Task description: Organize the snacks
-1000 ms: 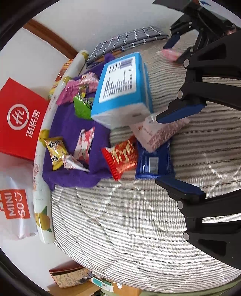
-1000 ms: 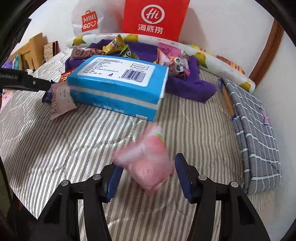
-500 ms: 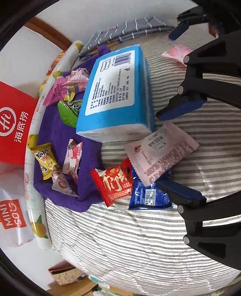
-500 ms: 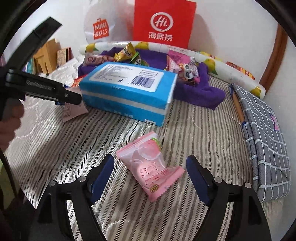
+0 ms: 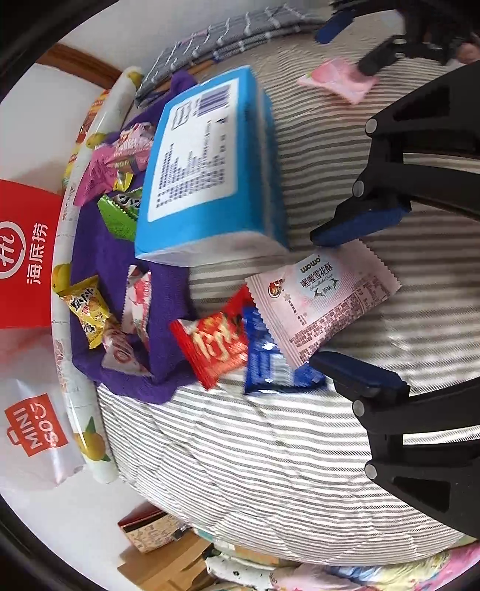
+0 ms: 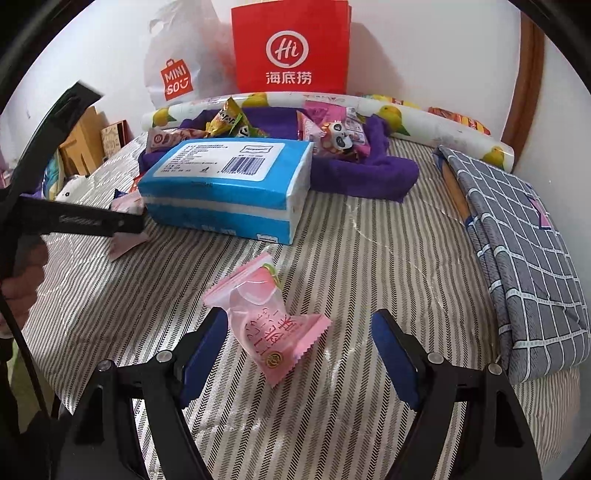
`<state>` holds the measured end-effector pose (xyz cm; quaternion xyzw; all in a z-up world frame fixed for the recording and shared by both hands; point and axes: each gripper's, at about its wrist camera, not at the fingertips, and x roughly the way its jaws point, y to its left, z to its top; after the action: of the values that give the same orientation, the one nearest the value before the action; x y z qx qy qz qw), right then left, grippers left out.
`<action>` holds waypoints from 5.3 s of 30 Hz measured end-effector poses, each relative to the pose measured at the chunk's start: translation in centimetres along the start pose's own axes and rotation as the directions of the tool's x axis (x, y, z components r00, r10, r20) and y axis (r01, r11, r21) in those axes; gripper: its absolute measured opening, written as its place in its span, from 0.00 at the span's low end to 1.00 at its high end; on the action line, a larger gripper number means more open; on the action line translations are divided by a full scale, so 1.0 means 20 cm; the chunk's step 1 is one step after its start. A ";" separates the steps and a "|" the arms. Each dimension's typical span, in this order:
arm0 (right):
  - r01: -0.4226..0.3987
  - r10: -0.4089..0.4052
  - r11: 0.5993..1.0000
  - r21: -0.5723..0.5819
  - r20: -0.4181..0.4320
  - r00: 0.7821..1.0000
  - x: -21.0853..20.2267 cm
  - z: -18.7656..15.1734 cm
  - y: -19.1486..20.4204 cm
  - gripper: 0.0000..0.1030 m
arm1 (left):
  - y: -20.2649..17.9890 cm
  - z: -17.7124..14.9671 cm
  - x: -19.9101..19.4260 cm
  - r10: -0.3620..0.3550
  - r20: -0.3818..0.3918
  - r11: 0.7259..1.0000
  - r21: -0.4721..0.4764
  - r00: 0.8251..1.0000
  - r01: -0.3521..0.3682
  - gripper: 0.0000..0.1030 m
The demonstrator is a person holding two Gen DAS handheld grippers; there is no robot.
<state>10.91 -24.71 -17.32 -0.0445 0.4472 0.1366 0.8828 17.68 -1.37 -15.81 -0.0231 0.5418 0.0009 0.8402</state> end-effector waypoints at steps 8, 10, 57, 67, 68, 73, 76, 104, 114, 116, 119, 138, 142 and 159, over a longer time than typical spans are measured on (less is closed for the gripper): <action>-0.015 0.015 1.000 -0.017 0.001 1.000 0.00 0.00 0.03 0.77 | 0.10 -0.11 -0.07 -0.047 -0.025 0.999 -0.008 0.999 0.047 0.55; -0.016 0.016 1.000 -0.027 -0.004 1.000 0.00 0.00 0.04 0.77 | 0.11 -0.13 -0.06 -0.052 -0.030 0.999 -0.014 0.998 0.052 0.56; 0.021 -0.031 0.997 -0.077 -0.137 0.990 0.13 -0.01 0.15 0.57 | 0.24 -0.16 -0.10 -0.200 0.066 0.979 -0.034 0.978 0.202 0.41; 0.028 -0.029 0.999 -0.016 -0.059 0.998 -0.03 0.08 0.16 0.57 | 0.27 -0.10 -0.25 -0.225 0.119 0.973 -0.022 0.967 0.229 0.41; 0.029 -0.029 1.000 -0.001 -0.047 0.998 -0.06 0.09 0.15 0.57 | 0.27 -0.09 -0.27 -0.226 0.125 0.973 -0.020 0.966 0.231 0.41; 0.034 -0.034 0.998 0.054 -0.008 0.999 -0.13 0.18 0.11 0.57 | 0.28 -0.03 -0.35 -0.227 0.159 0.973 -0.013 0.961 0.232 0.41; 0.042 -0.044 0.996 0.074 0.017 0.999 -0.17 0.24 0.09 0.57 | 0.29 0.01 -0.39 -0.226 0.175 0.972 -0.015 0.958 0.233 0.41; 0.007 -0.018 0.994 0.105 0.113 0.993 -0.18 0.75 0.01 0.57 | 0.28 0.40 -0.51 -0.248 0.233 0.966 -0.016 0.940 0.259 0.41; -0.036 0.028 0.996 0.078 0.101 0.994 -0.05 0.98 -0.03 0.57 | 0.26 0.61 -0.46 -0.233 0.252 0.969 -0.022 0.939 0.247 0.41; -0.050 0.044 0.996 0.072 0.087 0.995 0.00 1.04 -0.04 0.57 | 0.27 0.67 -0.44 -0.234 0.253 0.968 -0.032 0.939 0.250 0.41; -0.073 0.068 0.995 0.074 0.068 0.995 0.09 1.12 -0.05 0.57 | 0.28 0.74 -0.40 -0.227 0.250 0.969 -0.043 0.941 0.245 0.41; -0.164 0.161 0.986 -0.012 -0.144 0.976 0.75 1.36 0.11 0.57 | 0.30 0.97 -0.07 -0.222 0.170 0.968 -0.078 0.960 0.238 0.41; -0.161 0.151 0.986 -0.035 -0.194 0.969 0.86 1.35 0.15 0.57 | 0.31 1.00 -0.03 -0.225 0.160 0.968 -0.078 0.961 0.239 0.41; -0.180 0.167 0.984 -0.017 -0.292 0.942 1.04 1.31 0.14 0.61 | 0.28 1.01 0.12 -0.240 0.110 0.966 -0.073 0.964 0.249 0.41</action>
<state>42.11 -12.58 -18.22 -0.0437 0.5706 0.2155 0.7913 36.90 5.00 -9.89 -0.1260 0.4915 -0.0785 0.8581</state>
